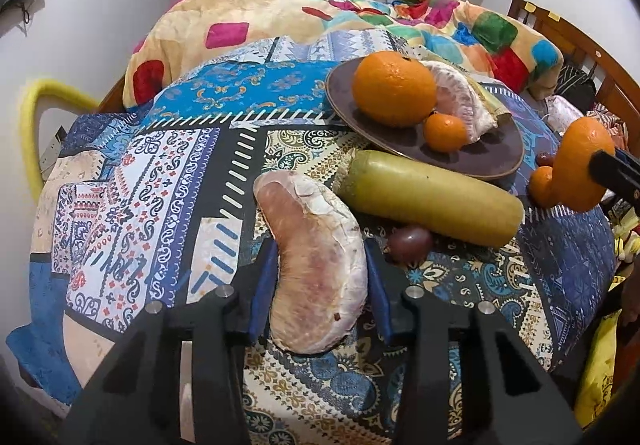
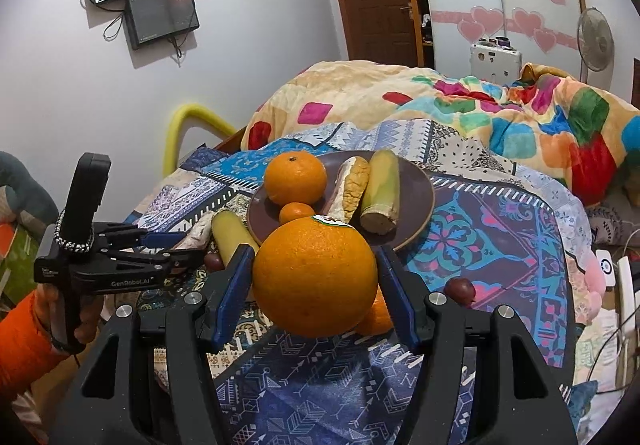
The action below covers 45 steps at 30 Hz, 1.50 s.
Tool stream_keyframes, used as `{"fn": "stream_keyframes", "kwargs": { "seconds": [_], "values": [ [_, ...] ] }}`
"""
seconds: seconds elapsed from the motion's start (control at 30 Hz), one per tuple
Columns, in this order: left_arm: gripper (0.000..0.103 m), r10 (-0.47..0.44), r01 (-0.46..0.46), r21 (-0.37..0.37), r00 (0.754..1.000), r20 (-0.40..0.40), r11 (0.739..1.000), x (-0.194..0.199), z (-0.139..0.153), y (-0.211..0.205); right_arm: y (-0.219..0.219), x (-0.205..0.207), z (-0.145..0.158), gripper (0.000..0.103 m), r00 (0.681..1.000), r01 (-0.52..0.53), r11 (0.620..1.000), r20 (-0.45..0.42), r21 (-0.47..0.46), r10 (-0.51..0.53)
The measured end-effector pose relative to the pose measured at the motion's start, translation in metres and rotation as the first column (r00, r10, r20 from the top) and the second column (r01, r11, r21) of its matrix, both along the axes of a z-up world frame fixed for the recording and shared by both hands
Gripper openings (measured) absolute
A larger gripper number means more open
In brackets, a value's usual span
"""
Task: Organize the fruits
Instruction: 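Grasp and lift the pomelo segment with left tool while right tool lifts the orange, then carry the pomelo segment over the plate with left tool while right tool lowers the orange there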
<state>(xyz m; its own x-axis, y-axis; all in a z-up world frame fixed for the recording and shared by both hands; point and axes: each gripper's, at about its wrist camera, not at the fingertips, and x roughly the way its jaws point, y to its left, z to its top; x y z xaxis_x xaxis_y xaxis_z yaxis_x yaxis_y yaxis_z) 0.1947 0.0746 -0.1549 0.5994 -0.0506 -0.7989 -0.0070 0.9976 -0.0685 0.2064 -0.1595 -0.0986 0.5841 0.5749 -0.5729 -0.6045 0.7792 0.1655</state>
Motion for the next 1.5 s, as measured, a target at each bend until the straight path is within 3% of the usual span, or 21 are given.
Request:
{"fn": "stream_keyframes", "kwargs": {
  "seconds": [0.4, 0.73, 1.2, 1.5],
  "values": [
    [0.041, -0.038, 0.035, 0.027, 0.99, 0.134, 0.999, -0.006, 0.047, -0.012, -0.014, 0.016, 0.013, 0.059, 0.998, 0.056, 0.998, 0.039, 0.012, -0.056],
    [0.041, -0.113, 0.115, 0.006, 0.971, 0.209, 0.993, 0.032, 0.075, -0.043, -0.021, 0.04, 0.016, 0.059, 0.994, 0.089, 0.996, 0.055, 0.002, -0.089],
    [0.041, -0.183, 0.189, -0.029, 0.971, 0.155, 0.982, 0.111, 0.064, -0.079, -0.004, 0.098, 0.004, 0.059, 0.995, 0.099, 0.992, 0.019, -0.081, -0.098],
    [0.042, -0.177, 0.185, -0.06, 0.978, 0.11, 0.981, 0.132, 0.054, -0.078, 0.007, 0.121, -0.004, 0.059, 0.995, 0.093, 0.988, -0.023, -0.123, -0.097]
  ]
}}
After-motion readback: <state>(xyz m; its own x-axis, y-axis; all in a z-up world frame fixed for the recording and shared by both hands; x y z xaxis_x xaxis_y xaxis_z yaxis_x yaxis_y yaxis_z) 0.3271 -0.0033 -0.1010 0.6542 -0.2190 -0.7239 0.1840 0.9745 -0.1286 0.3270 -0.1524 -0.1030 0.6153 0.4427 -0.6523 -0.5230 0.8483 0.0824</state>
